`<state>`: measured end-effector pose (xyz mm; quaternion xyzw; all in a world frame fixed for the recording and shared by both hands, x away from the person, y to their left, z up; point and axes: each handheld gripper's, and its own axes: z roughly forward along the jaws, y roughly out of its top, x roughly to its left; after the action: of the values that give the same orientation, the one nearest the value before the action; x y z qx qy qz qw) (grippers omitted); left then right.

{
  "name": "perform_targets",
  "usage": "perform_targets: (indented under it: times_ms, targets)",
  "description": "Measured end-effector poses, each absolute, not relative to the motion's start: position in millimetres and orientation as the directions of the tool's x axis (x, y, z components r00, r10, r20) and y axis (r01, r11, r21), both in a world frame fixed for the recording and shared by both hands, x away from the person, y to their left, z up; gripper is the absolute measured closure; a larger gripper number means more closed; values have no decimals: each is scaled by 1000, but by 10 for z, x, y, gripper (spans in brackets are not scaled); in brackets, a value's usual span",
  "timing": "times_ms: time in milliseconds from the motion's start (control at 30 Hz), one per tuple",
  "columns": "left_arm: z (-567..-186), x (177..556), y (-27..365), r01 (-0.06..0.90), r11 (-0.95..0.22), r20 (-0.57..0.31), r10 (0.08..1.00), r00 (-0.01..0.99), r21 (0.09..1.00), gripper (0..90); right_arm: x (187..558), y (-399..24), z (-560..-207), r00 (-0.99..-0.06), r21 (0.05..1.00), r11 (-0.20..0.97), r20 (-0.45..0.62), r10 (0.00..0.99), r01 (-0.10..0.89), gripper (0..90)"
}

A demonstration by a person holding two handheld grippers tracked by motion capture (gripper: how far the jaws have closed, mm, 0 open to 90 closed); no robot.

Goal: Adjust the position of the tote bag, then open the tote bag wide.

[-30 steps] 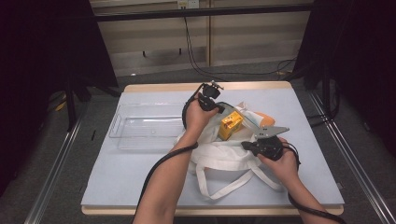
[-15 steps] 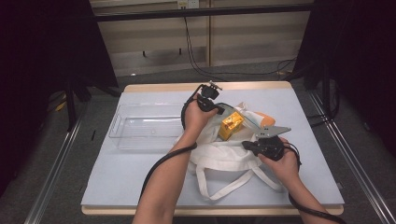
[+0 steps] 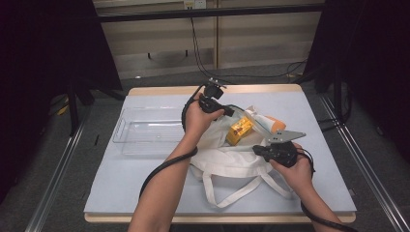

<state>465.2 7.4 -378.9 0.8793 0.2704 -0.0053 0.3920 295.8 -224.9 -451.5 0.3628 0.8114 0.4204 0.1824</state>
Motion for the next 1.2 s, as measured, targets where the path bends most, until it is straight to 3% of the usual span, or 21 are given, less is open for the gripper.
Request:
perform_targets:
  times_ms: [767, 900, 1033, 1200]
  targets:
    - [-3546, 4412, 135, 427, -583, -202, 412, 889, 691, 618, 2717, -2399, -4382, -636, 844, 311, 45, 771, 437, 746]
    - [-3521, 4366, 105, 413, -606, -193, 396, 898, 679, 579, 2683, -2424, -4374, -627, 844, 307, 44, 778, 440, 629]
    - [-3478, 4300, 35, 386, -636, -166, 378, 911, 669, 475, 2668, -2439, -4387, -617, 831, 317, 39, 786, 457, 490]
    - [-3464, 4254, -36, 367, -662, -145, 367, 919, 653, 426, 2662, -2417, -4414, -623, 818, 330, 43, 781, 471, 394]
